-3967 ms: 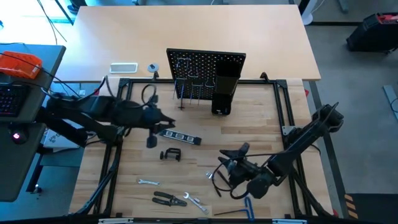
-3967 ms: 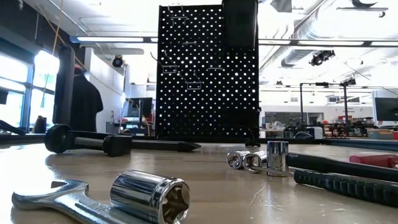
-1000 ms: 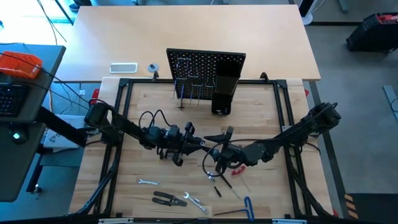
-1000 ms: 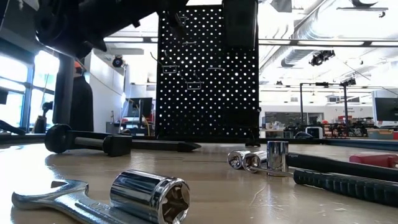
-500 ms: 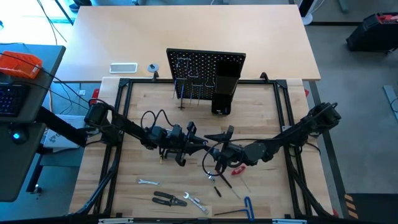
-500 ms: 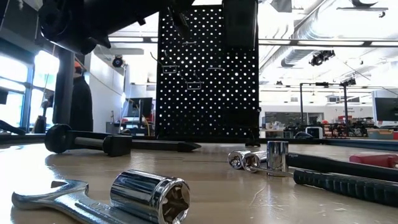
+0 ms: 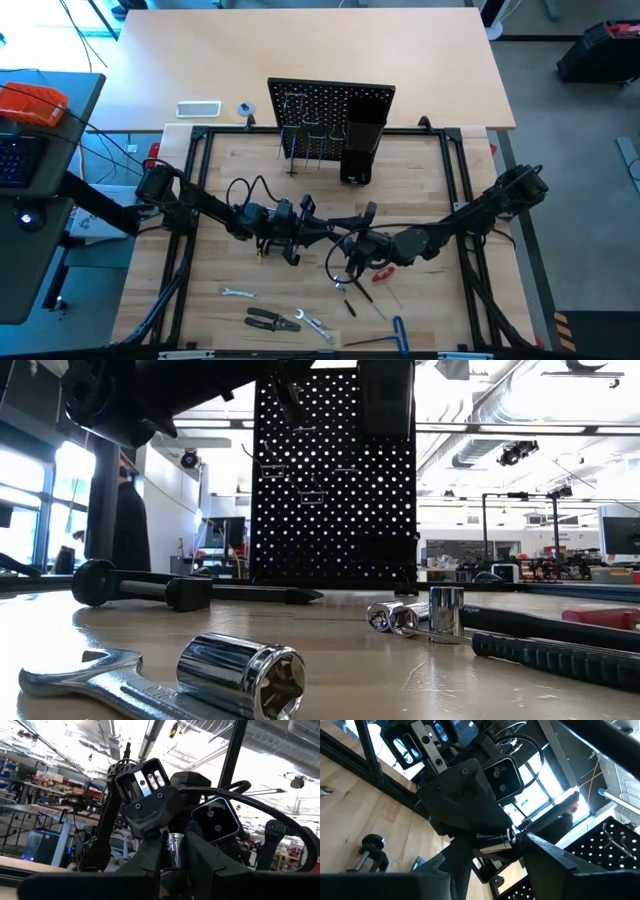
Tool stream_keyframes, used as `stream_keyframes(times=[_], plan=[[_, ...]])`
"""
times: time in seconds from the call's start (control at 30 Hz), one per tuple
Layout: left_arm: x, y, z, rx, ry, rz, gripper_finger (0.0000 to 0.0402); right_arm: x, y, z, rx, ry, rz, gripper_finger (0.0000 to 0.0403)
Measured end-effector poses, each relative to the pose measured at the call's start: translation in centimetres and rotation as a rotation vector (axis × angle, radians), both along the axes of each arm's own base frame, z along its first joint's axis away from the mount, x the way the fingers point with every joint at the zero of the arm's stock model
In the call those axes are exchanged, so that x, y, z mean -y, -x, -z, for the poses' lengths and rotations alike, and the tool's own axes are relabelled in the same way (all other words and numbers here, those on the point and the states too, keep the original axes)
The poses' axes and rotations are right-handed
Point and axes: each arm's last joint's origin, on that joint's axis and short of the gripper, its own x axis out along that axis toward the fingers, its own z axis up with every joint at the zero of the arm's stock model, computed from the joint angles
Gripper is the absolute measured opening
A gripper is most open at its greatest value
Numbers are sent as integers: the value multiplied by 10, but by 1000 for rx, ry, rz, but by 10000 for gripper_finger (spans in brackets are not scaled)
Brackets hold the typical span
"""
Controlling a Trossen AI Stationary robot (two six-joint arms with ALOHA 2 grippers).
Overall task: Hang tools onto peg board
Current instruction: Put the top center socket into the bottom peg board bin
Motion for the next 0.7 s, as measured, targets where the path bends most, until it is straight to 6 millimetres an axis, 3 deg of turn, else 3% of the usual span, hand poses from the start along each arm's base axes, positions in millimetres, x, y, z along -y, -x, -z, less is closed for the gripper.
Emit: stream_keyframes(times=[0.7], plan=[[-2, 0, 0, 2, 35, -20, 51, -3, 1, -2, 16, -8, -26, 186]])
